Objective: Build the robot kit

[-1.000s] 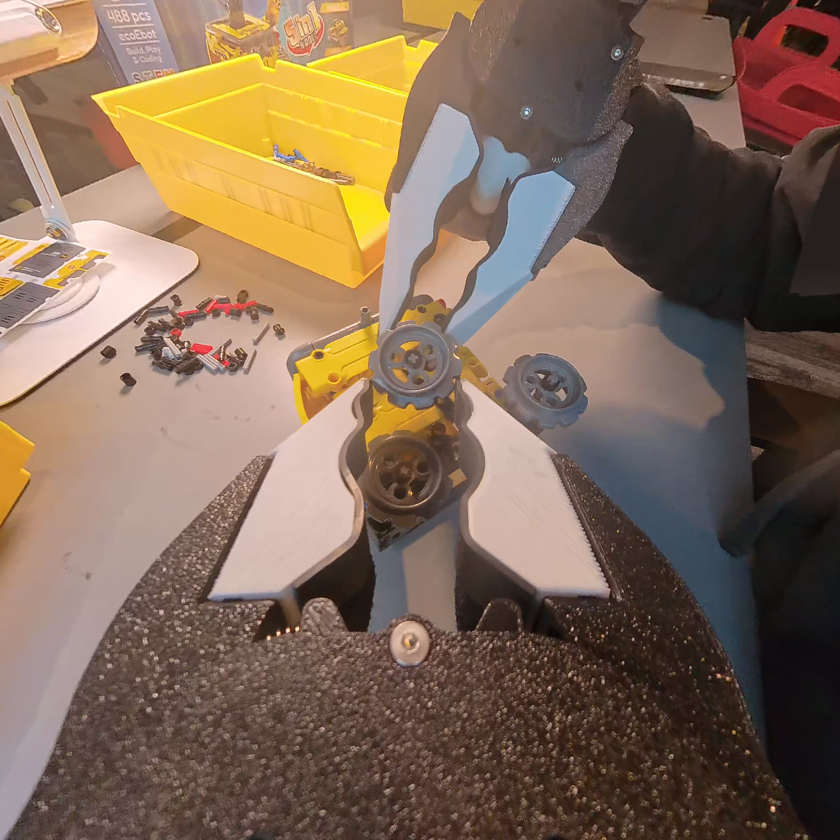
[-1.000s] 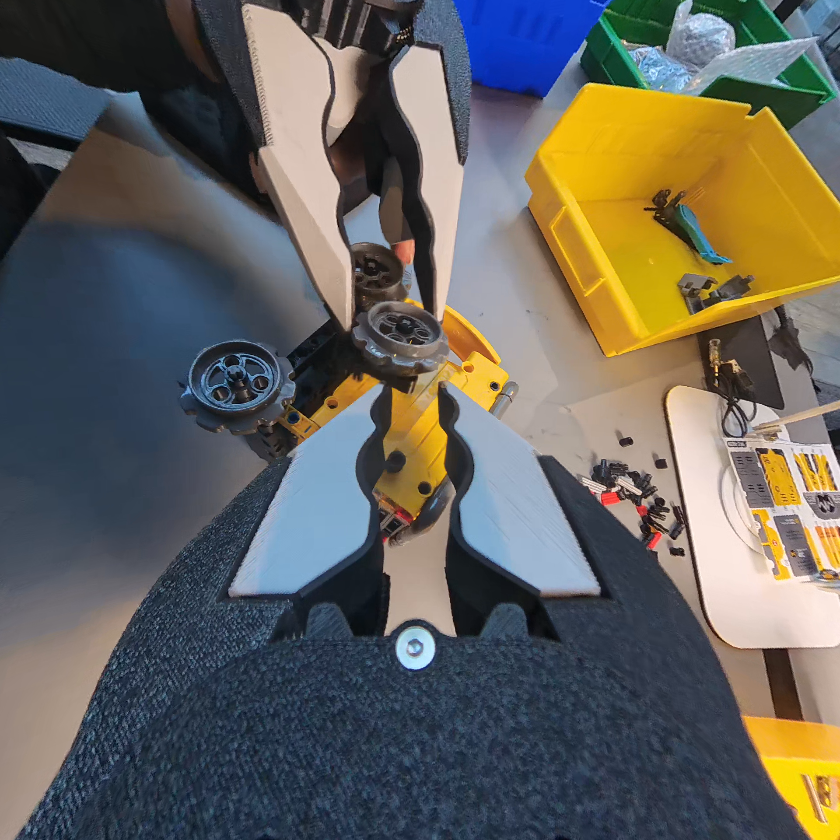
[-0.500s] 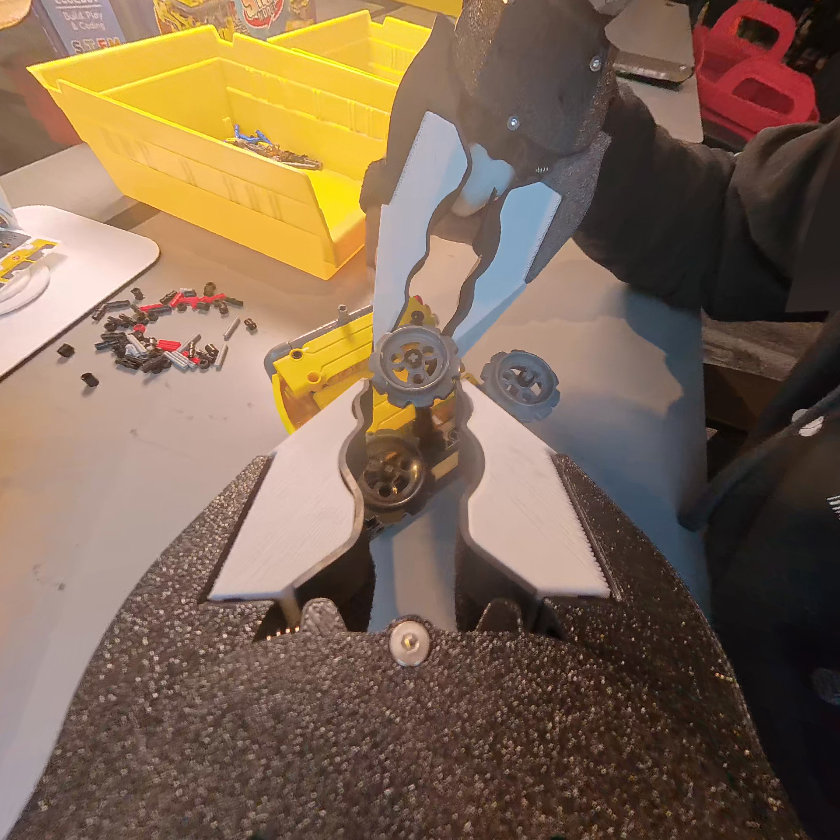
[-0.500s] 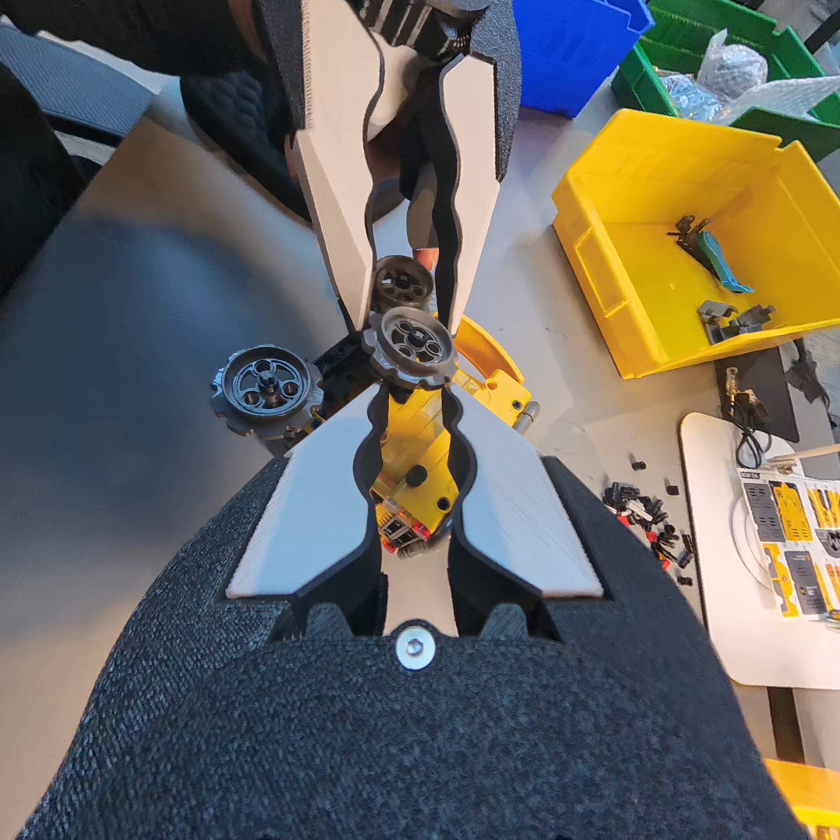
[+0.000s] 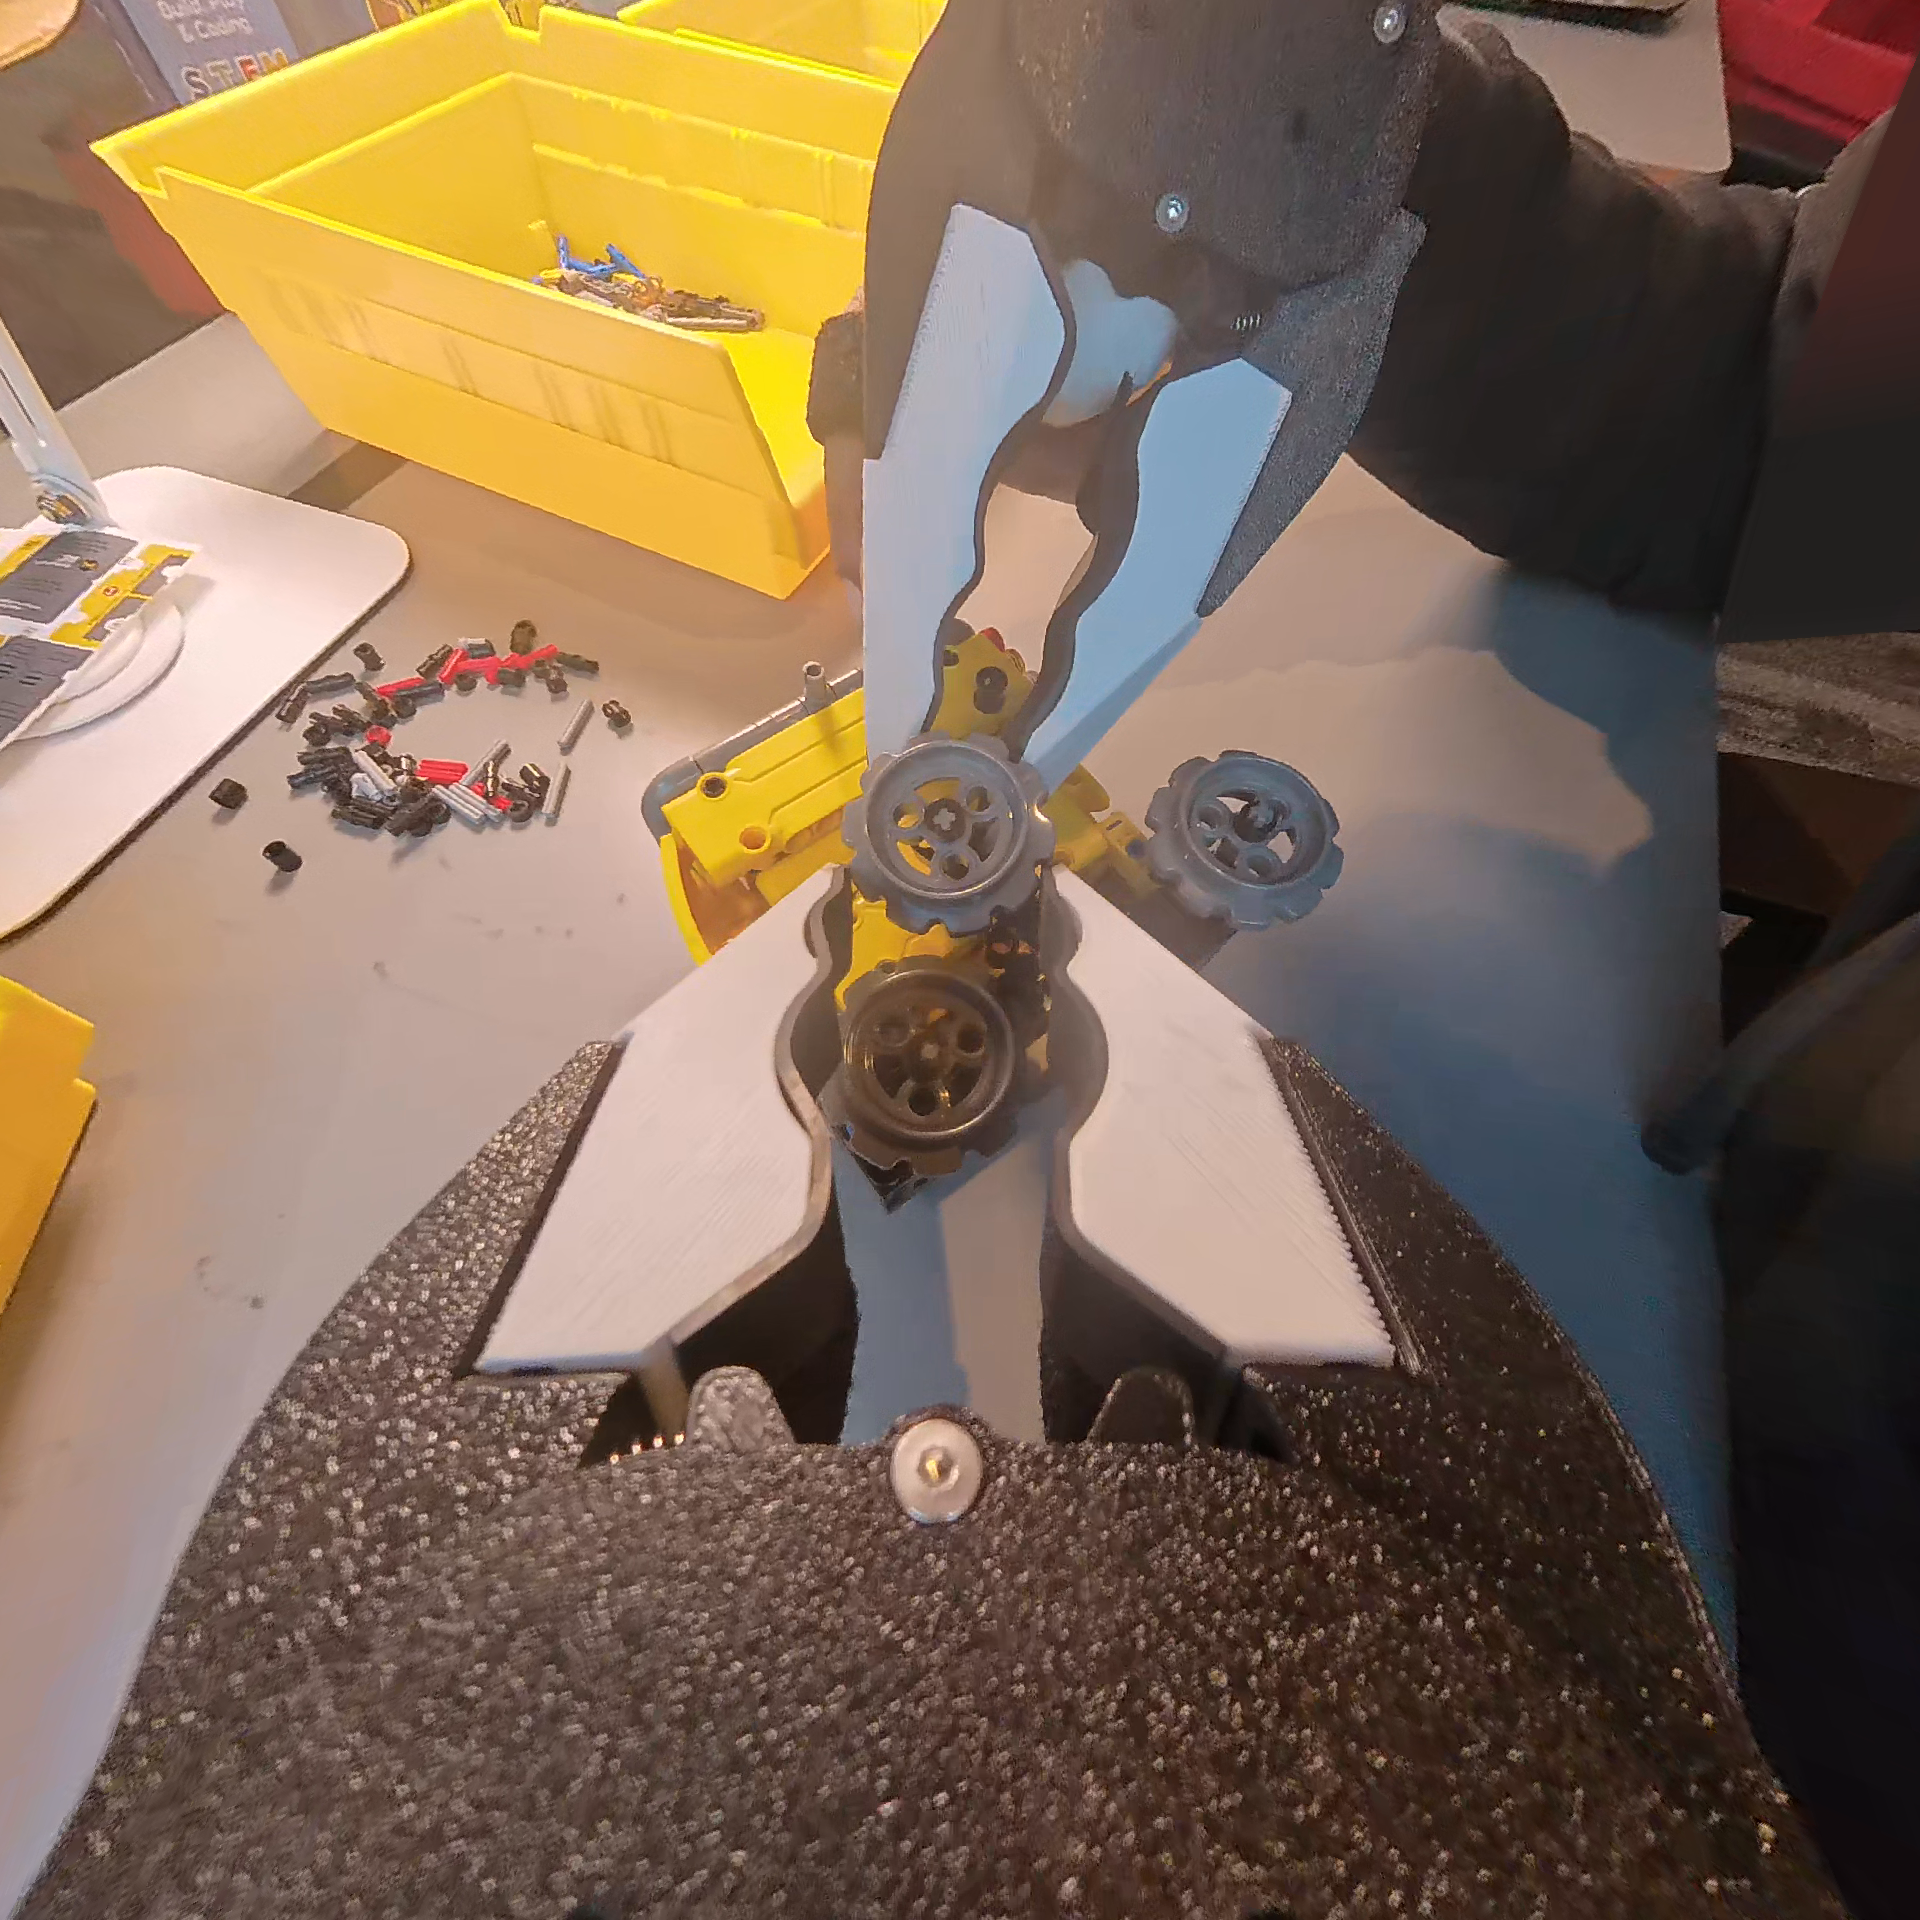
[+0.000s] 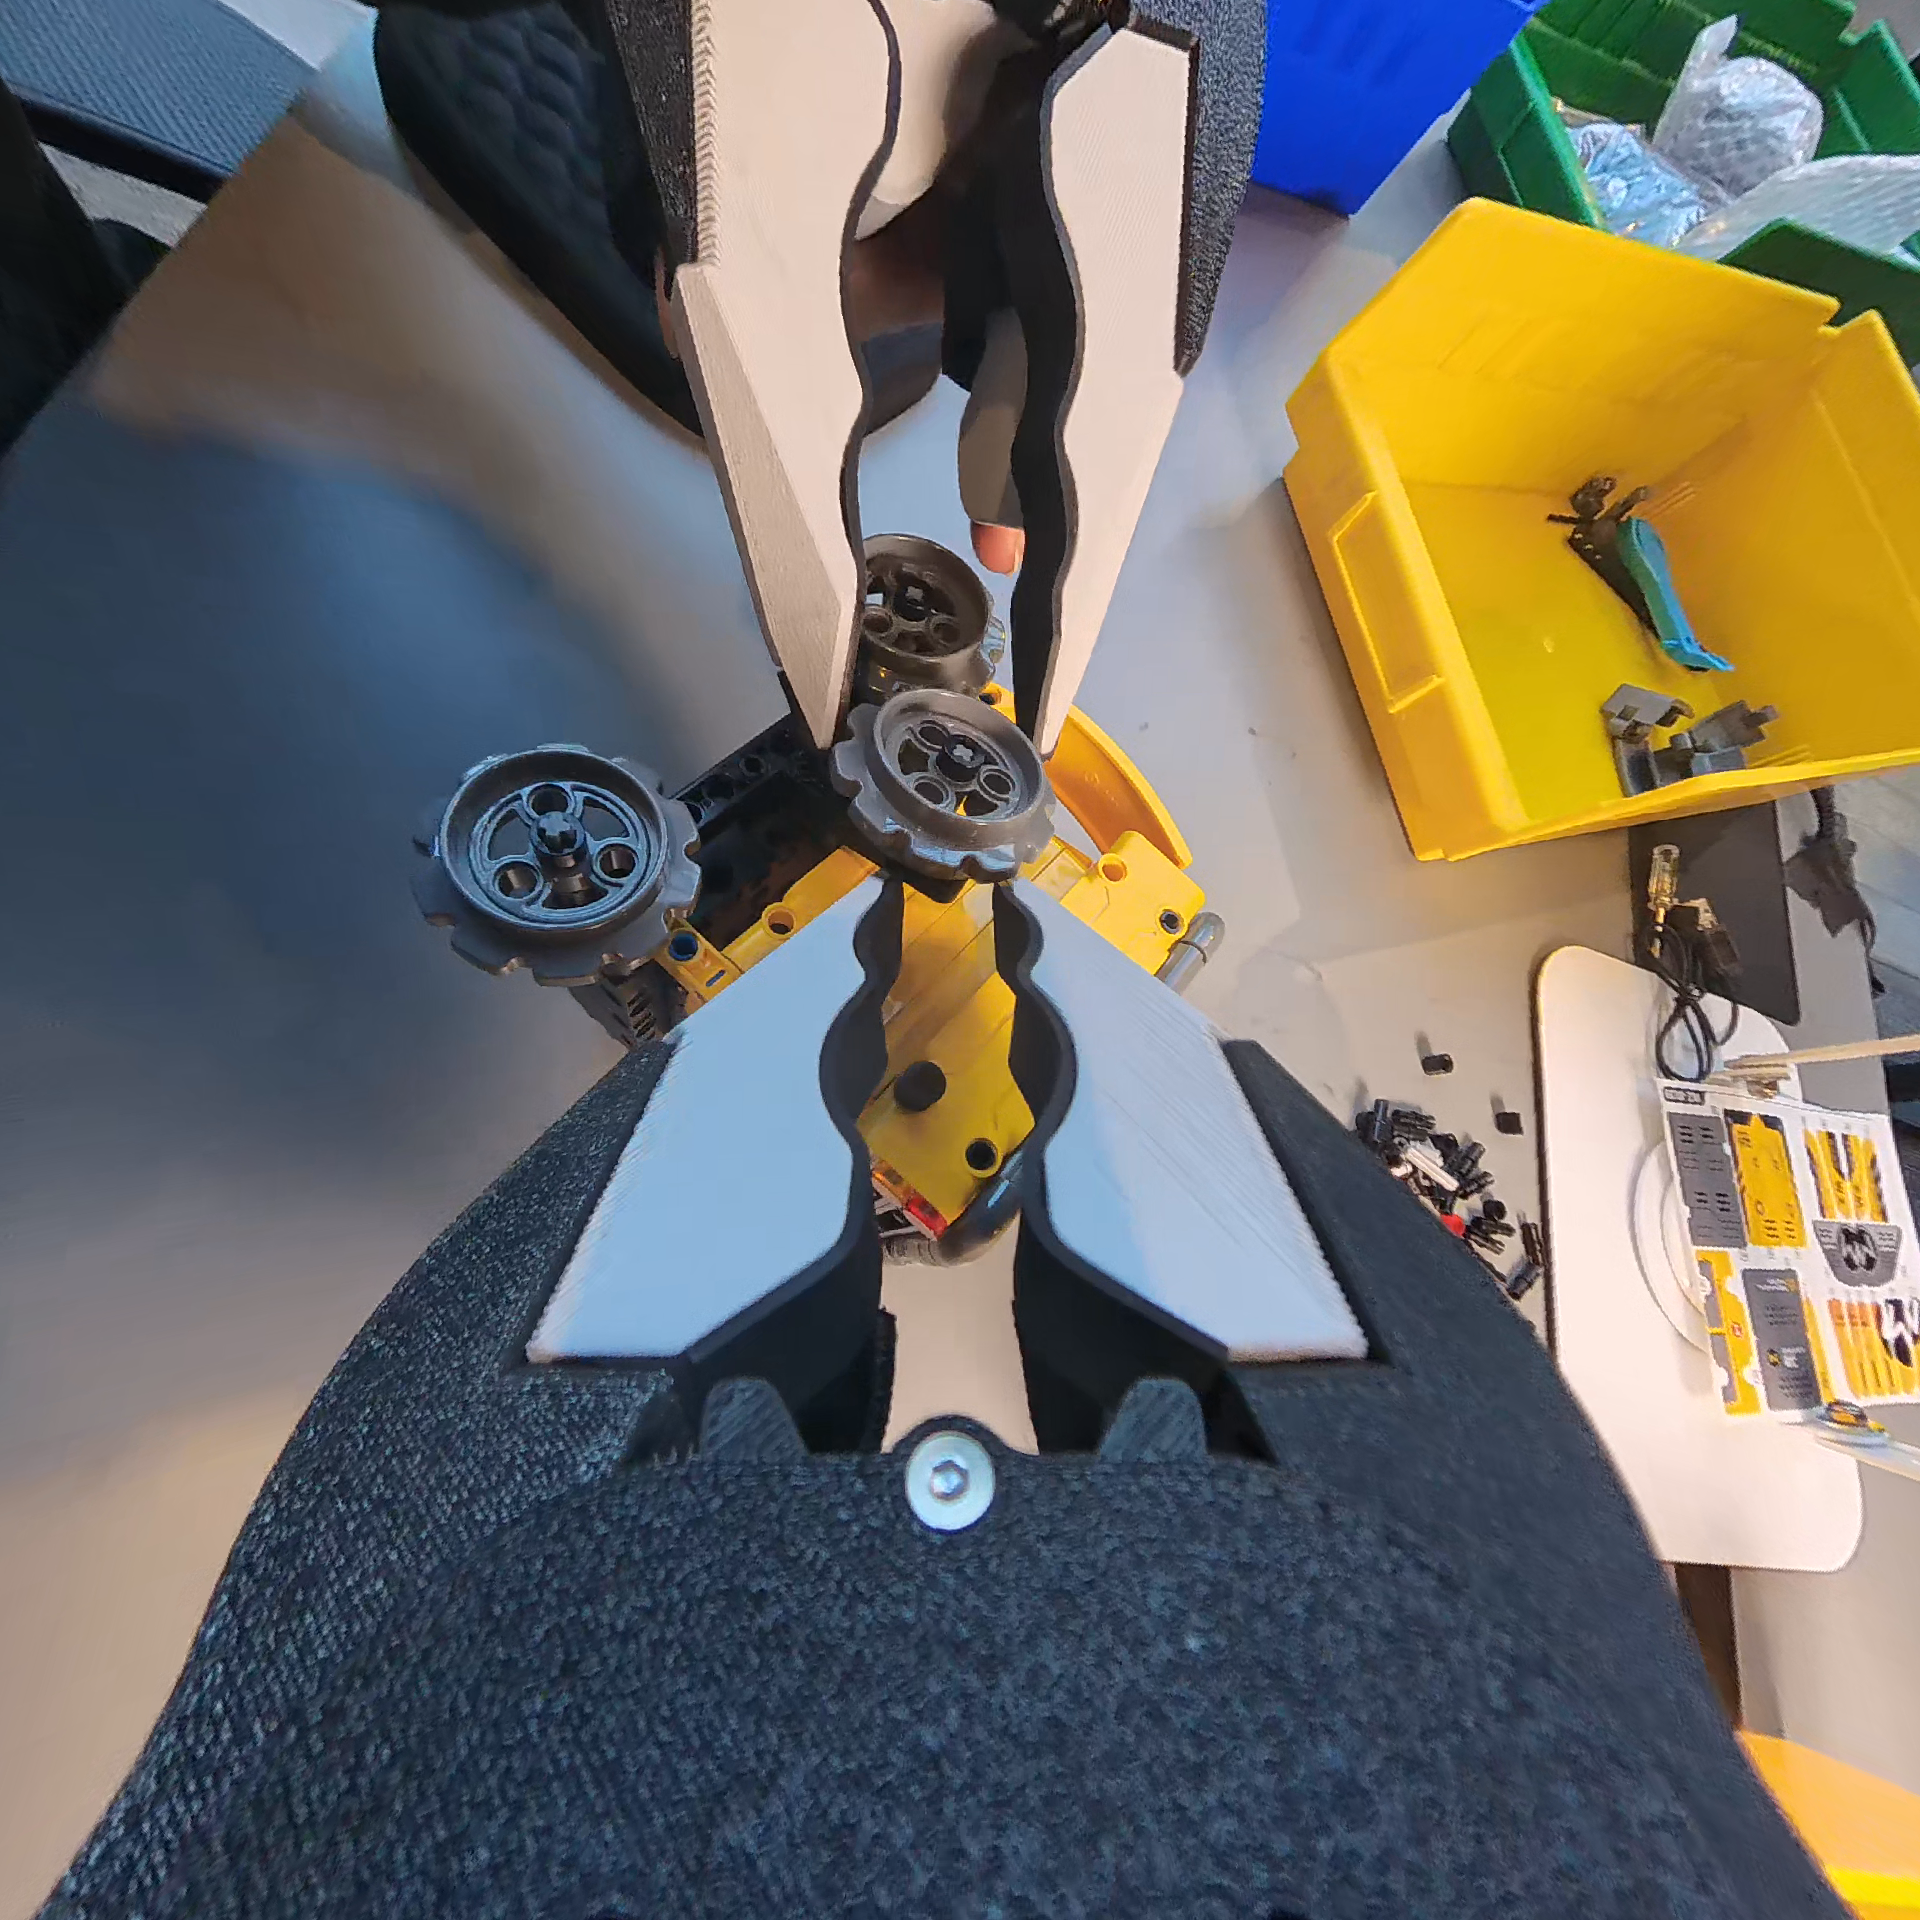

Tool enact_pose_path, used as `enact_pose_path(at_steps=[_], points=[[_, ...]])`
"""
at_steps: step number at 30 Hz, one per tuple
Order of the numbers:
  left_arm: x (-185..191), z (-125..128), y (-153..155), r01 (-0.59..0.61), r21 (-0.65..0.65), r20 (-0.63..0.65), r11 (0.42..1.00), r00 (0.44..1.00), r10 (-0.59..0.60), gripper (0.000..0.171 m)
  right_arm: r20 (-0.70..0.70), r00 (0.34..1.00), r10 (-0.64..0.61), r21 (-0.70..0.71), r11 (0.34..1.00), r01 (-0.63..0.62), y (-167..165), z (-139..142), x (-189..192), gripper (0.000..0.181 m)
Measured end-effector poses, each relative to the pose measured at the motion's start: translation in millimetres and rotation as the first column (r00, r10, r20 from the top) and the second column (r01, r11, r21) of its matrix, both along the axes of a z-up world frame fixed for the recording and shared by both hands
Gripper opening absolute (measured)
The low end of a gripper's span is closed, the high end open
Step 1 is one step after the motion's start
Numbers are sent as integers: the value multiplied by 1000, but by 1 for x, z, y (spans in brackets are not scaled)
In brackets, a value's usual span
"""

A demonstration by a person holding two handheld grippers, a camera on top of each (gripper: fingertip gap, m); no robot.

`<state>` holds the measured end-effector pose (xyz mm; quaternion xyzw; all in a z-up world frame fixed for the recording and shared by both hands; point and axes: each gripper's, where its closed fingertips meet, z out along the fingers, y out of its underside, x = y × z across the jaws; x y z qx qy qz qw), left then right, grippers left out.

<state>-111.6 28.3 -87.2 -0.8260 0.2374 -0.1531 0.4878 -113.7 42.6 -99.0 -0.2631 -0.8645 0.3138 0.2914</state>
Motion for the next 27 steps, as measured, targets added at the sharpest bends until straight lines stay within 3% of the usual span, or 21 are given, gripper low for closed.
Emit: enact_pose_path(at_steps=[14, 27], points=[[-5, 5, 1, 58, -3, -83, 998, 995, -58, 33, -1, 1000, -19, 19, 1000, 19, -3, 0, 0, 18], [-9, 9, -1, 62, 1, -40, 998, 997, -61, 33, 31, 999, -40, 20, 999, 40, -13, 3, 7, 22]])
